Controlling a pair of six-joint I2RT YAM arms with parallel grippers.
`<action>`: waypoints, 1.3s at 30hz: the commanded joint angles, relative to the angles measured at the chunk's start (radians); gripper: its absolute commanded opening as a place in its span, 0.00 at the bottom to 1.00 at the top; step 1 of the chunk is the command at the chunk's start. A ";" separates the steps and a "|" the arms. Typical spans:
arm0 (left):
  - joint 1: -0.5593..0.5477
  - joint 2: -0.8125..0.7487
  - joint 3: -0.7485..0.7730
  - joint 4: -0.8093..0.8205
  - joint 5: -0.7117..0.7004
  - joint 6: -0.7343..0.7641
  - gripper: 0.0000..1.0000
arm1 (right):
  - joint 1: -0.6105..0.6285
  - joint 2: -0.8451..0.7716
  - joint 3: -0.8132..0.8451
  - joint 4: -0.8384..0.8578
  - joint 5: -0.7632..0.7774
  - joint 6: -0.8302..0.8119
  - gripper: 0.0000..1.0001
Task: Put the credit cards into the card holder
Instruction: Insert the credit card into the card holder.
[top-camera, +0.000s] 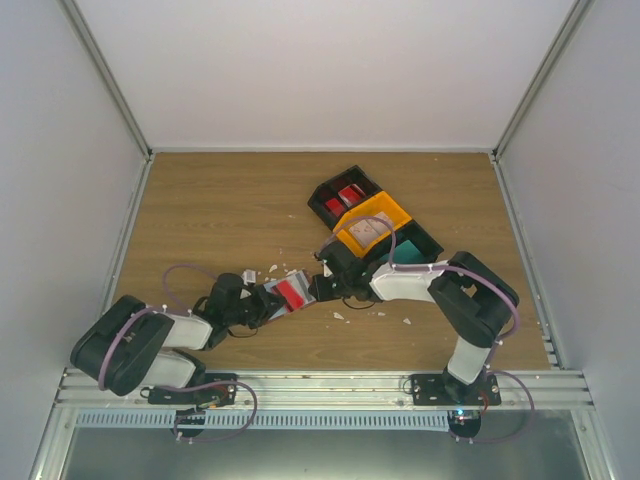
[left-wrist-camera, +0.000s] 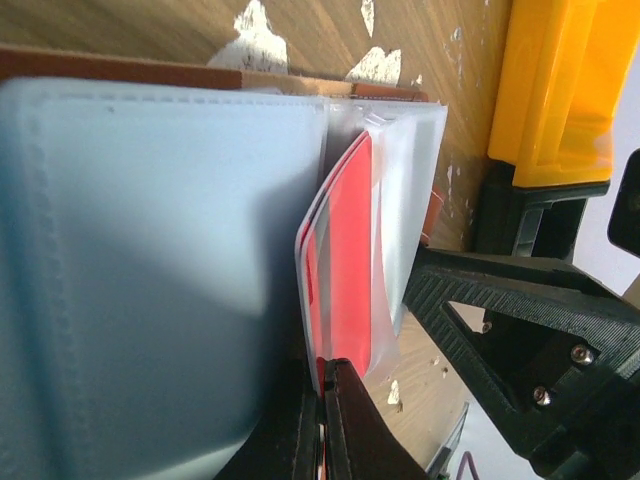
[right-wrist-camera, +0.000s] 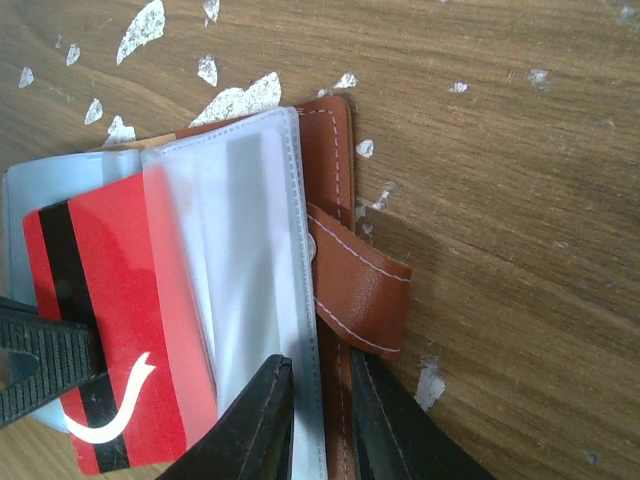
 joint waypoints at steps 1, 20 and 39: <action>-0.067 0.034 -0.050 -0.080 -0.120 -0.095 0.00 | 0.042 0.135 -0.070 -0.211 -0.012 -0.002 0.19; -0.079 0.035 -0.028 -0.062 -0.093 -0.062 0.00 | 0.042 0.127 -0.076 -0.198 -0.018 0.004 0.18; -0.055 0.209 0.144 -0.127 0.079 0.238 0.24 | 0.042 0.034 -0.097 -0.197 0.054 0.060 0.19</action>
